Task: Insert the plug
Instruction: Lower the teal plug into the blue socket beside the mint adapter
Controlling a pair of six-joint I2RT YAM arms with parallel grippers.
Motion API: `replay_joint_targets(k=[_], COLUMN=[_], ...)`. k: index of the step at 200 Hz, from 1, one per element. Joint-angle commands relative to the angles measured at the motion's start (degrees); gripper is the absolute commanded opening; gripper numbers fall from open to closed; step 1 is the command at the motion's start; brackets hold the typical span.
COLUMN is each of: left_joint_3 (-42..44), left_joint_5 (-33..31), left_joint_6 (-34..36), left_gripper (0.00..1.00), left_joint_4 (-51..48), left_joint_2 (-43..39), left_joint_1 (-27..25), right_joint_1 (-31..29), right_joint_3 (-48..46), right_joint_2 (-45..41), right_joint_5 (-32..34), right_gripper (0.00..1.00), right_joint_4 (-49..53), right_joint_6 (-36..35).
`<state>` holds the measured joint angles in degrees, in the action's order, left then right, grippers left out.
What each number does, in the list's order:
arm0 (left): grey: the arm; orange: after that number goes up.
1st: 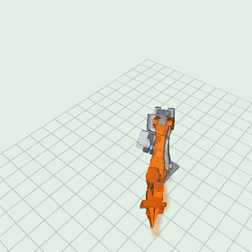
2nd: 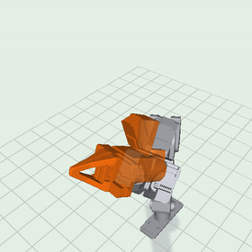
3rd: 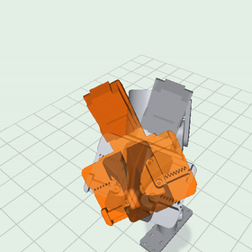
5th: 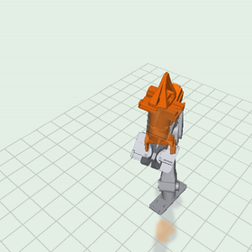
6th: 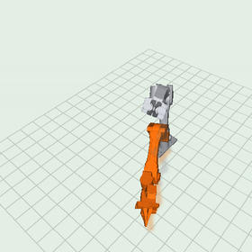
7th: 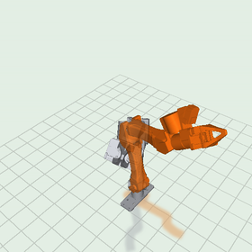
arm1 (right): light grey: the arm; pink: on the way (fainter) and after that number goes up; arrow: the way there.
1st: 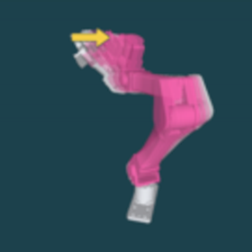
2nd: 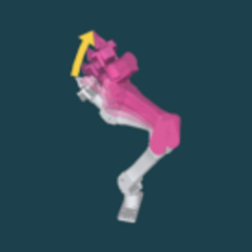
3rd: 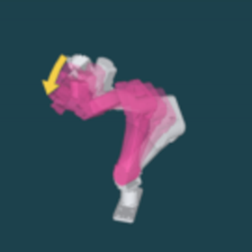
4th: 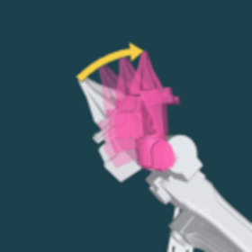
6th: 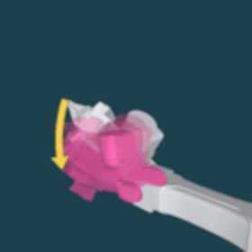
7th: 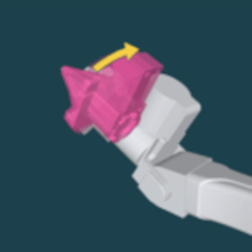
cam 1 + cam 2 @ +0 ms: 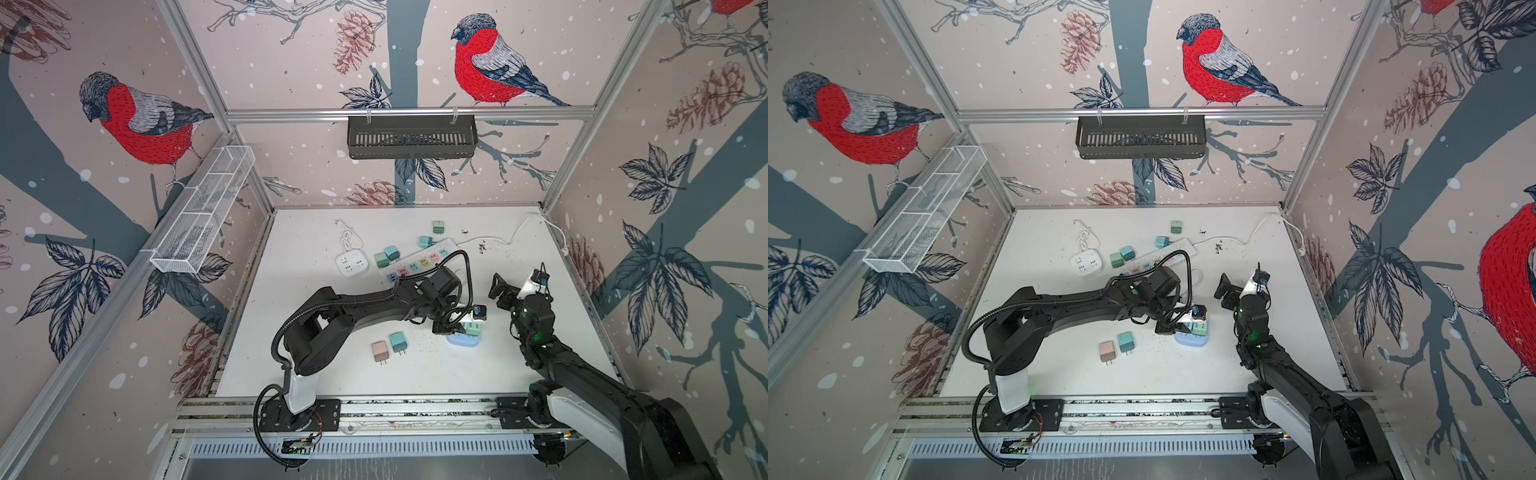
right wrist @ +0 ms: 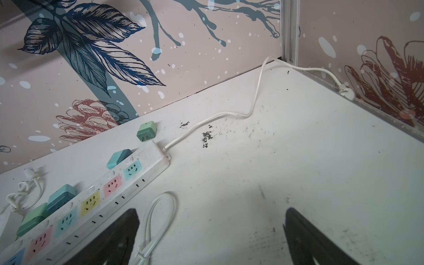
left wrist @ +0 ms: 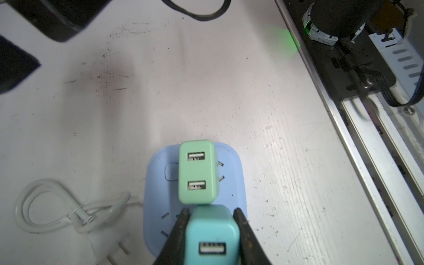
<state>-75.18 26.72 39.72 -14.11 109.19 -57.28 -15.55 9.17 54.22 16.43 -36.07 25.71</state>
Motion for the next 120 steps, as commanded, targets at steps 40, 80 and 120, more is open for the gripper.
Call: replay_joint_targets(k=[40, 80, 120], left_joint_3=[-1.9, -2.5, -0.5], left_joint_5=[0.6, -0.2, 1.0], left_joint_6=[0.6, 0.8, 0.6], left_gripper=[0.00, 0.00, 0.00], left_joint_4=[-0.1, -0.7, 3.1], left_joint_2=[1.9, 3.0, 2.2], left_joint_1=[-0.2, -0.1, 0.1], right_joint_1=[0.1, 0.1, 0.2], right_joint_3=[-0.8, -0.7, -1.2], right_joint_2=[-1.4, -1.3, -1.9], right_joint_5=[0.4, 0.3, 0.4], right_gripper=[1.00, 1.00, 1.00], right_joint_4=[-1.3, -1.2, -1.3], right_joint_6=[0.9, 0.9, 0.9])
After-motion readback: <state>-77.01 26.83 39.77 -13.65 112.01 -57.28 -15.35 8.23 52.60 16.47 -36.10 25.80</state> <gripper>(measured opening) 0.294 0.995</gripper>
